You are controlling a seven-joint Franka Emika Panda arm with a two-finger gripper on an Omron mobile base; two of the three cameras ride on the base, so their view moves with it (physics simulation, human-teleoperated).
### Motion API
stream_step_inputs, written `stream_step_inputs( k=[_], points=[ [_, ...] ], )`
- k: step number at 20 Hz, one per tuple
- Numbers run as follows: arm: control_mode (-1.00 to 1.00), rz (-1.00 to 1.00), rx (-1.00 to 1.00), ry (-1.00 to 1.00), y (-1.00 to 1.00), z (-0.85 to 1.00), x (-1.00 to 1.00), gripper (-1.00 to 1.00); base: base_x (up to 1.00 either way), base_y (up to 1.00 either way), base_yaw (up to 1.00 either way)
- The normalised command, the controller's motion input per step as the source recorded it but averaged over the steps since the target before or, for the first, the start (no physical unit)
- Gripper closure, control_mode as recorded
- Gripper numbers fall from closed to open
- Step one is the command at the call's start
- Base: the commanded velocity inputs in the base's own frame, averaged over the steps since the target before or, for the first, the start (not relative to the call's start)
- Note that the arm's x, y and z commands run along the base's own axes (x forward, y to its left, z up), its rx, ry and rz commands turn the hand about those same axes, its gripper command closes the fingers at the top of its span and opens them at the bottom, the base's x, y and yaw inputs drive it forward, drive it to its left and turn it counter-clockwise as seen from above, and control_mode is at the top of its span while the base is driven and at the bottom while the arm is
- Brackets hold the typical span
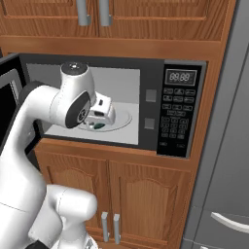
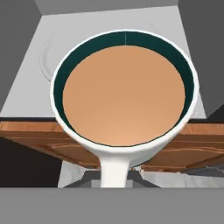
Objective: Pick the cup of tea, navigate to the dining table, and place it on the saucer.
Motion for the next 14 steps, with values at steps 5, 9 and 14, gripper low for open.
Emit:
stream_step_inputs(
  k=[5,9,14],
  points=[
    [-1.0,0.08,0.0,-0.01,0.0,0.05,-1.0,1.0,0.0,0.0,0.0],
    [-1.0,0.06,0.0,-0.12,0.03,0.03,-0.95,1.0,0.0,0.0,0.0],
    [-1.0,0.01,0.0,-0.07,0.01,0.04,-0.38,1.0,0.0,0.0,0.0]
  ],
)
